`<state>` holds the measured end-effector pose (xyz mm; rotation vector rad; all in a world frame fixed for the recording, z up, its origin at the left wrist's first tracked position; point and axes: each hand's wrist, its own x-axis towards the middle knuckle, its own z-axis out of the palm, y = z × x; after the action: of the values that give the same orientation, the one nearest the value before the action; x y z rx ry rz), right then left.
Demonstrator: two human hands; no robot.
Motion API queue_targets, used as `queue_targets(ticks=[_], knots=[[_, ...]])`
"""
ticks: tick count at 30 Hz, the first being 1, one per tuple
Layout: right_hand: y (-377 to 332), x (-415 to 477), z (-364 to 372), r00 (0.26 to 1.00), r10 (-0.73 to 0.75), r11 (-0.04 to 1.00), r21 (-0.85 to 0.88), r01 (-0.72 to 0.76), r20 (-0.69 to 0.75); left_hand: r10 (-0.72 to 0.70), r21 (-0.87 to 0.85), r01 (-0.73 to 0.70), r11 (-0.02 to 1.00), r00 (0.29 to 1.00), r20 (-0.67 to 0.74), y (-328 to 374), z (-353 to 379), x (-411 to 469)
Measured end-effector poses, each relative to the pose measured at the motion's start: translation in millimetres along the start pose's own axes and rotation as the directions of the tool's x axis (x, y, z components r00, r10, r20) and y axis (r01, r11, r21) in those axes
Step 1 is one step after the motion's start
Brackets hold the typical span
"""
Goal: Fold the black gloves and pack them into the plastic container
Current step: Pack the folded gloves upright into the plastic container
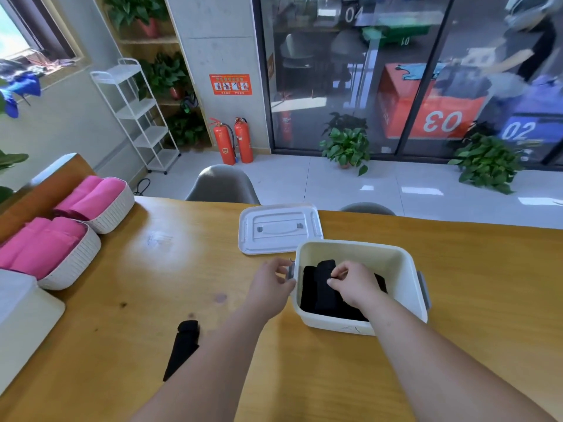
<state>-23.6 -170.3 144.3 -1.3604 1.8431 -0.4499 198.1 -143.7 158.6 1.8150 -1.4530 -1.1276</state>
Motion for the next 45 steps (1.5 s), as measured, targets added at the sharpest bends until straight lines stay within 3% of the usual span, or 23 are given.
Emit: queue_targets(ticks=[9, 14, 19, 27, 32, 37, 45], knots=[[-9.4, 14.5, 46.1, 0.999, 0.025, 0.999, -0.046, -0.023, 0.032, 0.037, 0.022, -0.037, 0.999, 0.999, 0.016, -11.8, -3.9, 3.5], [-8.1, 13.5, 52.3, 0.998, -0.053, 0.951, -0.308, 0.041, -0.030, 0.047, 0.036, -0.048, 0.998, 0.999, 0.016, -16.8, -3.6, 4.6], [-10.4, 10.1, 52.3, 0.999, -0.038, 0.912, -0.408, 0.037, 0.007, 0.048, 0.076, -0.048, 0.996, 0.999, 0.009, -18.9, -2.8, 4.8], [-34.8, 1.6, 30.0, 0.994, -0.098, 0.958, -0.274, 0.080, -0.055, 0.017, 0.101, -0.014, 0.995, 1.000, -0.025, -25.3, -24.7, 4.5], [-62.7, -17.9, 25.6, 0.970, -0.216, 0.970, -0.139, 0.200, -0.110, -0.030, 0.045, 0.035, 0.998, 0.995, -0.091, -43.2, -49.7, -7.7], [-94.1, -39.8, 51.3, 0.941, -0.339, 0.940, -0.041, 0.338, -0.013, -0.095, 0.039, 0.103, 0.994, 0.981, -0.170, -75.8, -82.7, -34.5], [-111.8, -69.5, 130.0, 0.884, -0.347, 0.889, -0.190, 0.417, 0.313, -0.258, 0.085, 0.295, 0.952, 0.919, -0.299, -156.1, -128.0, -79.0]])
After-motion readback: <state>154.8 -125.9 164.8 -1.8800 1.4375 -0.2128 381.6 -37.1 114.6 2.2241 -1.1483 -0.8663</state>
